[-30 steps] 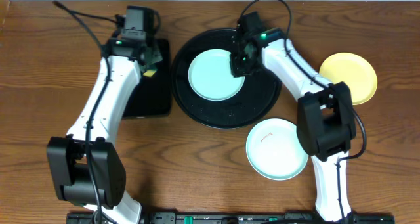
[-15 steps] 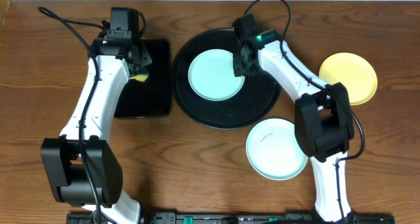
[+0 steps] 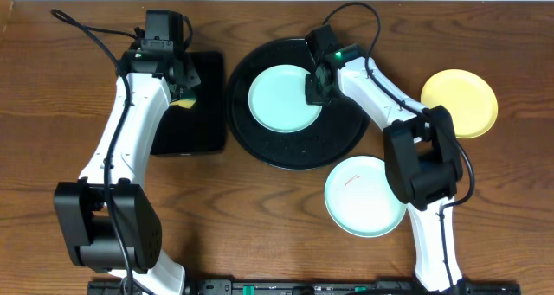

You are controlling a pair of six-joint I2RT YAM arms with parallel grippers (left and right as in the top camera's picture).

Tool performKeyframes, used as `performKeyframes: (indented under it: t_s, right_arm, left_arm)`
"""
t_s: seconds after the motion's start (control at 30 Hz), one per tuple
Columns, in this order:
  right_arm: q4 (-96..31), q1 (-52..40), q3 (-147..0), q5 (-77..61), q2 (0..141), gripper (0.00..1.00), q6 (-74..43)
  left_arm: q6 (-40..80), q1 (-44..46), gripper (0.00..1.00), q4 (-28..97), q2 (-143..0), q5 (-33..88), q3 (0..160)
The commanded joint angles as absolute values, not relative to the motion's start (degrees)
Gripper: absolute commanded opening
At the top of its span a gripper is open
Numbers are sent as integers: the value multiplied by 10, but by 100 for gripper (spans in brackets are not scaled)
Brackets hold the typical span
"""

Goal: Clean dirty plates on tray and stack at the side
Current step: 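Lift the pale green plate with the right gripper and carry it right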

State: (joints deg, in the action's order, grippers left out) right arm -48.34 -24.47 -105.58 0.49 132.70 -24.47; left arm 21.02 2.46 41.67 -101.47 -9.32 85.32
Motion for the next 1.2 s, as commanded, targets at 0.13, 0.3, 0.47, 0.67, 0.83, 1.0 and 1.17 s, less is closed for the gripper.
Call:
performKeyframes:
  t_s: [0.13,0.3,0.47,0.67,0.83,1.0,1.17]
  right_arm:
    - [-521,-240,-1067,7,1311,1,-248]
    - [-561,-223,-1069,82,1240,1,-248]
    - [-604,-197,-1069,126,1154,1,-248]
    - [-654,-123,-1069,81,1073,1,-248]
    - [-701,-37,-1068,59,1052,1,-230]
    - [-722,44,-1033,35,1053,1,-224]
    - [-707,108,-971,29,1053,1,-225]
  left_arm:
    - [213,23,8,418,-1015,-94,855]
    - [213,23,8,422,-1015,-94,855]
    - [213,23,8,424,-1015,-89,855]
    - [213,23,8,422,-1015,-55,855]
    - [213,23,8,422,-1015,-55,855]
    - [213,23,8,422,-1015,-55,855]
    - [213,23,7,422,-1019,-55,855]
